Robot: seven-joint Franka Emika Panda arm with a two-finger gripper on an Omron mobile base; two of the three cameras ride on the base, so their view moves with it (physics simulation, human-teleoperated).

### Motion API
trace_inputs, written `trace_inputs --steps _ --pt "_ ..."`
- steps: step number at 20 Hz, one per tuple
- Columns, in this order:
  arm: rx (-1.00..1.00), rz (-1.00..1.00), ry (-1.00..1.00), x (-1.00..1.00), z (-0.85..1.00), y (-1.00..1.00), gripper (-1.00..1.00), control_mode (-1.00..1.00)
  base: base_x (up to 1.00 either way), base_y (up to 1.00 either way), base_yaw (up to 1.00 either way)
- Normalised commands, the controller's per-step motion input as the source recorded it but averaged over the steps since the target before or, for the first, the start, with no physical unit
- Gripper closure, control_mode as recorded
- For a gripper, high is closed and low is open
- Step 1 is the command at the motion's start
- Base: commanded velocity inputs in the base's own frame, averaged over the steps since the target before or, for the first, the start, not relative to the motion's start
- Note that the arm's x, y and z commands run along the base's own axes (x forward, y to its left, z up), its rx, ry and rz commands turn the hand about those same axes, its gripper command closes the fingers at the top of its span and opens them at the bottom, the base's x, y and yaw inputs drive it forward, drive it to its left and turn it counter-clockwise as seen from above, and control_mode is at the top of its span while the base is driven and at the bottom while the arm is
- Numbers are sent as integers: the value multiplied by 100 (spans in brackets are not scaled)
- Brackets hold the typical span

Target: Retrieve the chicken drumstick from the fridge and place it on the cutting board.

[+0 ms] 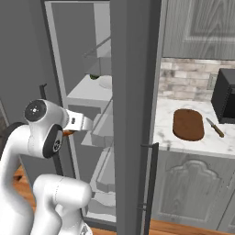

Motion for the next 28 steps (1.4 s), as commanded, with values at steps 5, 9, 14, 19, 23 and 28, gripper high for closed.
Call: trace_inputs --steps 5,9,14,19,23,28 --pt "-1 0 4 -56 -26 -2 100 100 -40 -6 0" --pt "0 0 0 0 0 0 100 100 -100 -26 0" --pt "0 0 0 0 0 0 100 100 -91 -56 0" --pt "0 0 0 0 0 0 100 100 -32 -100 -6" --pt "0 0 0 0 0 0 100 100 -23 -100 -6" --pt "0 0 0 0 0 0 100 100 0 -100 -3"
